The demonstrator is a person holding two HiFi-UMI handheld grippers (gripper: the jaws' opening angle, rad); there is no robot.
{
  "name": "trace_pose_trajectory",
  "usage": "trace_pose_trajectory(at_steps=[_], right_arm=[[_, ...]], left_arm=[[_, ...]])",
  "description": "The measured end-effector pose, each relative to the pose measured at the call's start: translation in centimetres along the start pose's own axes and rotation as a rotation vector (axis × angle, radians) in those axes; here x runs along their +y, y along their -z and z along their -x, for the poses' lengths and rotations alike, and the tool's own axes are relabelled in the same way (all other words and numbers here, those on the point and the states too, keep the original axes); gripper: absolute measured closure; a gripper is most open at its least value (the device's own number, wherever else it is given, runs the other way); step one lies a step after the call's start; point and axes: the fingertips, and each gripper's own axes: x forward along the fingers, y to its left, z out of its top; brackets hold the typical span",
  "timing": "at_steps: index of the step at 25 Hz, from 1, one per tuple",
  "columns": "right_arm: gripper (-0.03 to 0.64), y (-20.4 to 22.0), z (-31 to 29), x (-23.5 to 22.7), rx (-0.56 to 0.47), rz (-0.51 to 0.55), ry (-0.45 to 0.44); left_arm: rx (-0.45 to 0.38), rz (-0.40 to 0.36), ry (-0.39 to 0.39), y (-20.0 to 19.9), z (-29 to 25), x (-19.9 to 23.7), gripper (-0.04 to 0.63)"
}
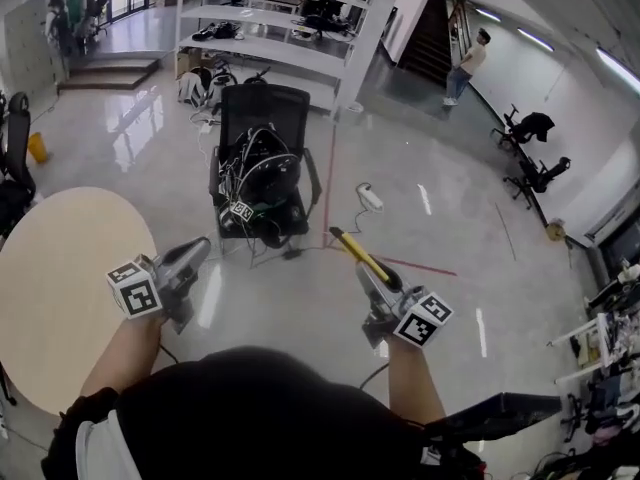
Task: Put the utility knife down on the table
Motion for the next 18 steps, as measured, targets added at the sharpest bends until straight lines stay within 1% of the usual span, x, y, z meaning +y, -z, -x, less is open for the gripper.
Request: trace_pose_trajectory(at_steps=[3, 4, 7, 10, 14, 16, 18], right_arm=[[0.532, 0.4, -3.1, -1.6, 0.009, -0.008, -0.037], [0.532, 0.7, -4.6, -1.9, 0.017, -0.013, -0.059], [0.532, 1.3, -10.6, -1.3, 0.063, -0.025, -0.152], [0.532, 1.8, -17.8, 0.6, 0.104, -0.013, -0.227], [0.532, 3.1, -29.2, 4.2, 0.149, 0.011, -0.314], [0.532, 4.0, -35.0, 6.3, 0.17, 0.019, -0.357], [0.532, 5.3, -40.6, 8.4, 0.191, 0.027, -0.394]], left_arm=[[-0.031, -0.062, -0.067, -2.1, 1.4, 2.2, 0.597], [-0.048, -0.083, -0.101, -3.0, 2.5, 3.2, 0.597], [-0.11, -0.153, -0.235, -6.6, 7.7, 6.0, 0.597], [-0.131, -0.217, -0.353, -10.7, 13.2, 9.1, 0.597], [-0.132, -0.318, -0.48, -15.5, 21.2, 15.3, 0.597], [-0.118, -0.342, -0.555, -17.5, 25.4, 18.5, 0.597], [-0.103, -0.36, -0.61, -18.9, 29.4, 21.7, 0.597]])
